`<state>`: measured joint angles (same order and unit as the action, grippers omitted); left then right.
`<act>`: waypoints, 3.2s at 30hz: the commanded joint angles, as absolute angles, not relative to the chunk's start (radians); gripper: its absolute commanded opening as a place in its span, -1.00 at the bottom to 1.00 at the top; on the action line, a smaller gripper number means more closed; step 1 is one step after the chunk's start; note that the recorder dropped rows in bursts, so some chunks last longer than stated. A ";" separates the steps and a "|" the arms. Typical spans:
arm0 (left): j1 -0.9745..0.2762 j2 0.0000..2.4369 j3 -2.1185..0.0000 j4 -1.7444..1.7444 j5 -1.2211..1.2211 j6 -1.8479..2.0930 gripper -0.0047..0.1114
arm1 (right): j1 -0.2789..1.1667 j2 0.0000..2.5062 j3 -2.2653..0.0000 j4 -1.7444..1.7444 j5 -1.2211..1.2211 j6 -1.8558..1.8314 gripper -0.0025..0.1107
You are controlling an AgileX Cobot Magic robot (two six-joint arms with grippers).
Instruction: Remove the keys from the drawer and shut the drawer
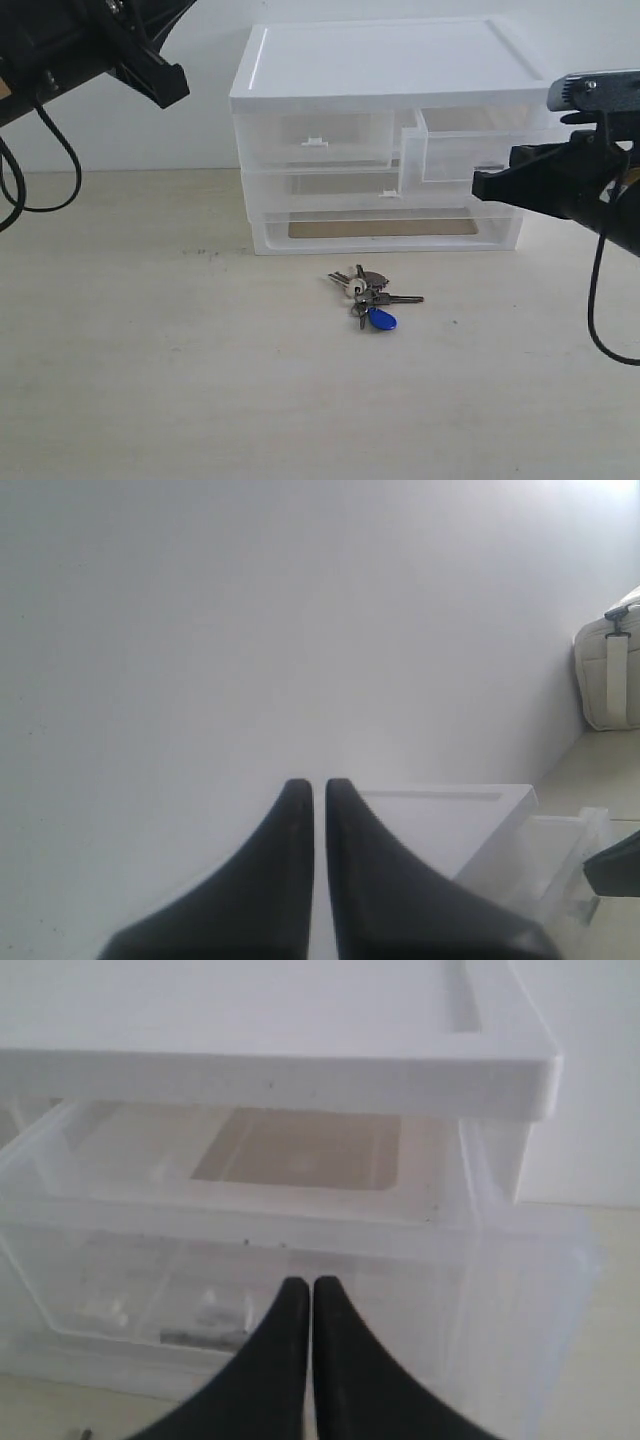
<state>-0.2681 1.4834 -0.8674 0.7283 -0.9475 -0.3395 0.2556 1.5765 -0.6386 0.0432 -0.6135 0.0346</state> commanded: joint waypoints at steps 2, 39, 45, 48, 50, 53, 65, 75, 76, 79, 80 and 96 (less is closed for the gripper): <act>-0.266 1.484 -0.865 0.711 -0.953 -0.339 -0.84 | 0.250 1.594 -0.694 0.012 -0.643 0.015 -0.96; -0.266 1.493 -0.871 0.713 -0.953 -0.339 -0.84 | 0.248 1.825 -0.877 -0.100 -0.752 0.057 -0.96; -0.266 1.493 -0.871 0.713 -0.953 -0.339 -0.84 | 0.248 1.822 -0.878 -0.104 -0.717 0.072 -0.96; -0.266 1.493 -0.871 0.713 -0.953 -0.339 -0.84 | 0.248 1.783 -0.859 -0.202 -0.656 0.103 -0.96; -0.266 1.493 -0.871 0.711 -0.953 -0.335 -0.84 | 0.250 1.748 -0.818 -0.211 -0.682 0.119 -0.96; -0.266 1.493 -0.871 0.711 -0.953 -0.335 -0.84 | 0.250 1.674 -0.750 -0.200 -0.715 0.123 -0.96; -0.266 1.493 -0.871 0.721 -0.949 -0.356 -0.84 | 0.250 1.206 -0.541 -0.186 -0.710 0.134 -0.96; -0.266 1.447 -0.822 0.832 -0.941 -0.468 -0.84 | 0.250 0.792 -0.443 -0.186 -0.658 0.148 -0.96; -0.266 1.424 -0.801 0.826 -0.941 -0.468 -0.84 | 0.250 0.759 -0.434 -0.186 -0.658 0.150 -0.96; -0.266 1.333 -0.732 0.817 -0.934 -0.461 -0.84 | 0.250 0.675 -0.411 -0.186 -0.651 0.152 -0.96; -0.266 1.293 -0.711 0.812 -0.924 -0.453 -0.84 | 0.250 0.652 -0.405 -0.186 -0.651 0.152 -0.96; -0.266 0.693 -0.324 0.695 -0.676 -0.528 -0.84 | 0.250 0.604 -0.369 -0.170 -0.572 0.226 -0.96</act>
<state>-0.2681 0.7759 -0.3830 0.7119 -0.6899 -0.4888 0.2556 0.6099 -0.3758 -0.1713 -0.5970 0.2180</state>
